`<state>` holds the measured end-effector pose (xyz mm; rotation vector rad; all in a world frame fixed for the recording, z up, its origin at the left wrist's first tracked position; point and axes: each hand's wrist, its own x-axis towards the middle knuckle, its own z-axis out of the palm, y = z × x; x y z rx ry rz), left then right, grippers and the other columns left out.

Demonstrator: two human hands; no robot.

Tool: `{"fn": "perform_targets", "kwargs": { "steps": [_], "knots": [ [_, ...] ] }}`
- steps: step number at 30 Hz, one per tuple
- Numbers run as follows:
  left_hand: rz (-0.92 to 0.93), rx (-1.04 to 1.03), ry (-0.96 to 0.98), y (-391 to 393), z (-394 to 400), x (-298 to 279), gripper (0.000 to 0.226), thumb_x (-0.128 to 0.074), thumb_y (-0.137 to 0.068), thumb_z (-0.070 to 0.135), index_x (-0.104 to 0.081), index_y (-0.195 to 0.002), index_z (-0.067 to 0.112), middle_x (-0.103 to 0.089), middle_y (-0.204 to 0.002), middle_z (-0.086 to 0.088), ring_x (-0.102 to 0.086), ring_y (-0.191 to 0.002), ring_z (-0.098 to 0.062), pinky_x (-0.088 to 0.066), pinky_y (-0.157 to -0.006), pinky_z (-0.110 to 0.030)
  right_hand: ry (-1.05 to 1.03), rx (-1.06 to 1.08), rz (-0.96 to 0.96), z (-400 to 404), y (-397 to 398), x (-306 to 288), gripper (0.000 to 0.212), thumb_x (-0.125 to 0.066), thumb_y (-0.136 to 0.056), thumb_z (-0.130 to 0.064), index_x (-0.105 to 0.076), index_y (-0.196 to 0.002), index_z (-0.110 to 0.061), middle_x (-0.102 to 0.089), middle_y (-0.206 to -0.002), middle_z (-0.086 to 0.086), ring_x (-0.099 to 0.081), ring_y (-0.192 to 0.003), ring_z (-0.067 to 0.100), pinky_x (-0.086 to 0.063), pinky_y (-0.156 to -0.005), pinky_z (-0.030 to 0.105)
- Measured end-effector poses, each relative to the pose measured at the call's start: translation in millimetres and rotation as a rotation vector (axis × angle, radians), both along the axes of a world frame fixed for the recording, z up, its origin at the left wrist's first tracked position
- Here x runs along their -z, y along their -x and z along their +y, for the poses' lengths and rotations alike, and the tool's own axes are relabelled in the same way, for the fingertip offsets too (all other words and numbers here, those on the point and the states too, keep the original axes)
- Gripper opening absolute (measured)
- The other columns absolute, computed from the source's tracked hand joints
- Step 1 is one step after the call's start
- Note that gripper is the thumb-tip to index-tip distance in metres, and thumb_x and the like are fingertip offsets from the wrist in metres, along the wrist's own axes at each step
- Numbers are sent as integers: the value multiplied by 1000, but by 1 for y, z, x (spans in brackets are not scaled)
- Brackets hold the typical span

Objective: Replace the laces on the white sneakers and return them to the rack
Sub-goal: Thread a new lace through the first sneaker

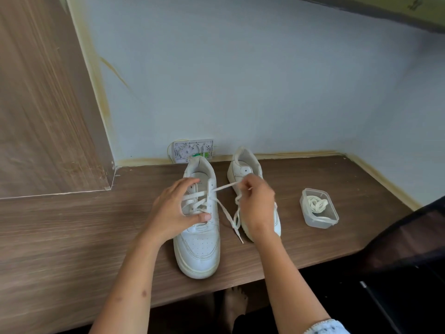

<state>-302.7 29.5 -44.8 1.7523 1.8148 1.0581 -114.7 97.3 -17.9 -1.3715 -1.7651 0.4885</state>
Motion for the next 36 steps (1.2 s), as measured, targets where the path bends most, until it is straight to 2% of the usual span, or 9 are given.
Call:
{"fn": "perform_targets", "kwargs": {
  "steps": [3, 6, 9, 13, 18, 22, 26, 31, 36],
  "knots": [
    [15, -7, 5, 0, -1, -3, 90, -78, -60, 63, -37, -139, 45, -34, -142, 27, -36, -126, -4, -34, -109, -48, -2, 191, 86, 8, -25, -3, 16, -53, -97, -9, -57, -82, -13, -60, -88, 1, -55, -74, 10, -40, -60, 20],
    [15, -3, 18, 2, -1, -2, 91, -79, -61, 62, -35, -139, 47, -31, -139, 31, -35, -131, -6, -34, -109, -49, -28, 182, 90, 7, -27, 0, 6, -58, -97, -13, -64, -100, -14, -57, -104, 0, -56, -73, 3, -51, -68, 21],
    [-19, 14, 28, 3, 0, 0, 91, -78, -58, 67, -36, -136, 50, -32, -138, 34, -37, -130, -5, -36, -108, -50, -51, -40, 42, 1, -9, 1, 24, -63, -94, -15, -63, -118, -15, -50, -121, -2, -59, -77, 4, -45, -73, 11],
    [-72, 27, 12, 3, 1, 3, 96, -72, -50, 76, -37, -136, 51, -34, -137, 37, -39, -127, -1, -37, -108, -48, 34, -371, -204, -16, 25, 6, 27, -59, -96, -15, -60, -123, -11, -53, -118, -1, -61, -91, 14, -50, -83, 27],
    [-73, 33, 25, 3, 1, 2, 95, -72, -52, 77, -35, -136, 54, -30, -135, 42, -38, -128, 0, -35, -109, -49, -74, -243, -167, -10, 21, 10, 11, -57, -92, -2, -66, -93, -9, -60, -93, 0, -56, -77, 12, -45, -68, 16],
    [-37, 25, 40, 3, 0, 0, 92, -77, -59, 66, -34, -138, 50, -28, -139, 35, -33, -131, 0, -33, -110, -50, -62, 17, 20, 2, -7, 3, 12, -58, -94, -3, -67, -90, -10, -60, -91, -4, -56, -80, 10, -39, -66, 7],
    [-39, 24, 41, 3, 0, 0, 90, -79, -61, 61, -35, -138, 49, -27, -138, 36, -33, -130, 0, -34, -111, -45, -27, 152, 61, 9, -26, 4, 9, -59, -96, -10, -66, -99, -14, -55, -104, -5, -59, -82, 6, -53, -76, 27],
    [-41, 27, 49, 5, 0, 3, 96, -76, -60, 67, -31, -143, 48, -24, -148, 30, -25, -140, -3, -26, -116, -47, -128, -65, -141, 1, -2, 14, 20, -69, -90, -21, -70, -110, -20, -52, -125, 2, -54, -105, 22, -47, -90, 43],
    [106, 21, 55, 2, -2, 2, 96, -67, -70, 67, -20, -150, 44, -15, -157, 22, -11, -147, -8, -15, -119, -39, -322, -113, -376, -11, 24, 23, 6, -72, -86, -18, -74, -91, -20, -63, -97, -4, -52, -89, 26, -33, -75, 35]
  ]
}}
